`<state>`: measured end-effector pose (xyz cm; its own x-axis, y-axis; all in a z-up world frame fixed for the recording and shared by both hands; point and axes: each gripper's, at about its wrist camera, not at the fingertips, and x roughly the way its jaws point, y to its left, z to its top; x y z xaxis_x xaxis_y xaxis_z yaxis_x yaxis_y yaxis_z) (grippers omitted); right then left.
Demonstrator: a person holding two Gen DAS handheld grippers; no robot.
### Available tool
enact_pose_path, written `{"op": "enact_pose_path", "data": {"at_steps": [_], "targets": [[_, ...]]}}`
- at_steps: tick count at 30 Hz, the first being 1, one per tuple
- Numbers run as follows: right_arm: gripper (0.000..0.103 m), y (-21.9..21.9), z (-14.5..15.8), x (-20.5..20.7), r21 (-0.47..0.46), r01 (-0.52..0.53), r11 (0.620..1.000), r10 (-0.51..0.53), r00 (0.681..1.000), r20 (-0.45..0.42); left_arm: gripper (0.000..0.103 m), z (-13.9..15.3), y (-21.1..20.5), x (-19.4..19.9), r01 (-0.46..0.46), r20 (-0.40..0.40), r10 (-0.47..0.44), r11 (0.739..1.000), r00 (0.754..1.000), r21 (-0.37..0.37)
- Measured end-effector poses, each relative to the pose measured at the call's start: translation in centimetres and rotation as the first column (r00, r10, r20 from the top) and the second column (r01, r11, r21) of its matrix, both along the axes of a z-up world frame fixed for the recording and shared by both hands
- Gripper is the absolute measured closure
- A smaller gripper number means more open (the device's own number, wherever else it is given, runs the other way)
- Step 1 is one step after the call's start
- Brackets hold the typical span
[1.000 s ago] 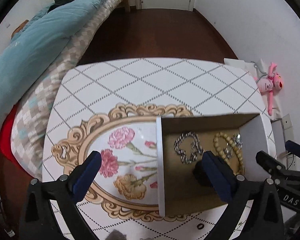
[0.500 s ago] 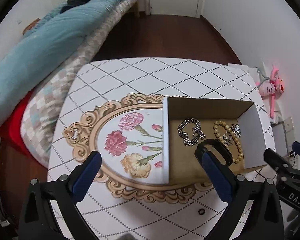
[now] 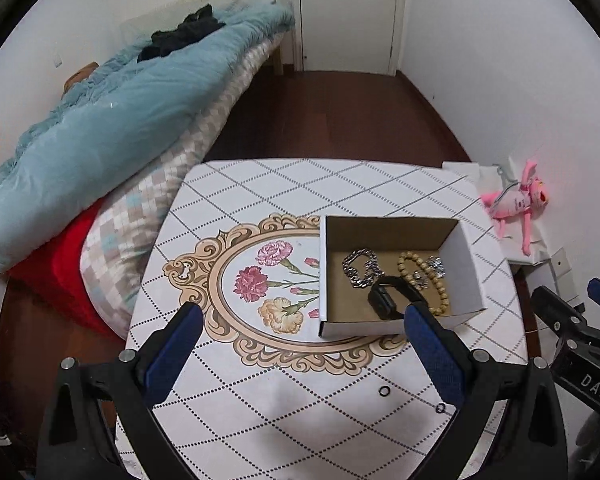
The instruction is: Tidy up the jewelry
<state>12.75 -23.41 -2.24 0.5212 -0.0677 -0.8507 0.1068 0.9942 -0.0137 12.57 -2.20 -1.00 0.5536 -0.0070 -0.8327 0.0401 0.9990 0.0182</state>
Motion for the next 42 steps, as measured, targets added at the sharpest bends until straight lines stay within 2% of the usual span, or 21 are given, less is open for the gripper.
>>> {"op": "enact_pose_path", "data": {"at_steps": [9,15,19,24,26,27,28,30,33,36,37,38,39,40,42], "targets": [[0.006,-0.3,3.7,-2.8,0.034,0.010,0.999,-0.012,0.997,0.073,0.000,2.6,-0.4,-2.4,0.033,0.033,-0.033,0.999,0.999,-0.011],[0.006,-0.3,4.4,-4.2,0.068,0.003,0.998,-0.008,0.997,0.077,0.000,2.1,-0.4,-3.1,0.019,0.016,-0.019,1.000,1.000,-0.015],[0.006,-0.6,2.4,-4.7,0.088,0.015,0.996,-0.017,1.000,0.019,0.000,-0.6,-0.5,-3.6,0.015,-0.028,-0.015,1.000,0.999,-0.001],[0.007,-1.3,-4.2,-5.6,0.133,0.041,0.990,-0.028,0.994,-0.105,0.000,-6.4,-0.6,-4.4,0.009,-0.138,-0.001,0.998,0.990,0.063],[0.017,-1.8,-7.2,-6.0,0.174,0.057,0.983,-0.030,0.987,-0.155,0.000,-8.6,-0.6,-4.8,0.011,-0.180,0.005,0.996,0.984,0.086],[0.030,-2.1,-8.7,-6.2,0.207,0.062,0.976,-0.025,0.984,-0.175,0.000,-9.5,-0.7,-4.9,0.012,-0.197,0.006,0.996,0.980,0.091],[0.036,-2.2,-9.8,-6.2,0.223,0.072,0.972,-0.028,0.980,-0.195,0.000,-10.5,-0.6,-5.2,0.011,-0.215,0.010,0.995,0.977,0.097],[0.038,-2.6,-12.1,-6.5,0.275,0.085,0.958,-0.021,0.974,-0.228,0.000,-11.8,-0.7,-5.5,0.011,-0.243,0.014,0.995,0.970,0.104],[0.039,-2.2,-13.9,-7.0,0.291,0.080,0.953,-0.011,0.973,-0.231,0.000,-12.9,-0.6,-5.7,0.012,-0.260,0.019,0.993,0.965,0.115],[0.047,-1.7,-15.0,-7.0,0.291,0.068,0.954,0.001,0.973,-0.232,0.000,-13.5,-0.8,-5.8,0.018,-0.269,0.017,0.992,0.963,0.126],[0.055,-1.5,-14.9,-7.0,0.278,0.060,0.959,0.001,0.977,-0.215,0.000,-13.6,-0.9,-5.7,0.020,-0.269,0.016,0.991,0.963,0.129],[0.059,-1.2,-15.0,-7.0,0.271,0.049,0.961,0.009,0.978,-0.210,0.000,-13.7,-1.0,-5.8,0.023,-0.270,0.014,0.991,0.963,0.132],[0.068,-1.0,-15.0,-7.0,0.253,0.043,0.967,0.009,0.979,-0.201,0.000,-13.7,-1.0,-5.7,0.025,-0.271,0.012,0.991,0.962,0.133],[0.082,-0.7,-15.1,-6.8,0.243,0.035,0.969,0.015,0.979,-0.201,0.000,-13.8,-1.2,-5.7,0.029,-0.272,0.009,0.990,0.962,0.135],[0.094,-0.1,-15.1,-6.6,0.208,0.014,0.978,0.028,0.980,-0.198,0.000,-14.1,-1.5,-5.7,0.039,-0.274,0.001,0.990,0.962,0.139]]}}
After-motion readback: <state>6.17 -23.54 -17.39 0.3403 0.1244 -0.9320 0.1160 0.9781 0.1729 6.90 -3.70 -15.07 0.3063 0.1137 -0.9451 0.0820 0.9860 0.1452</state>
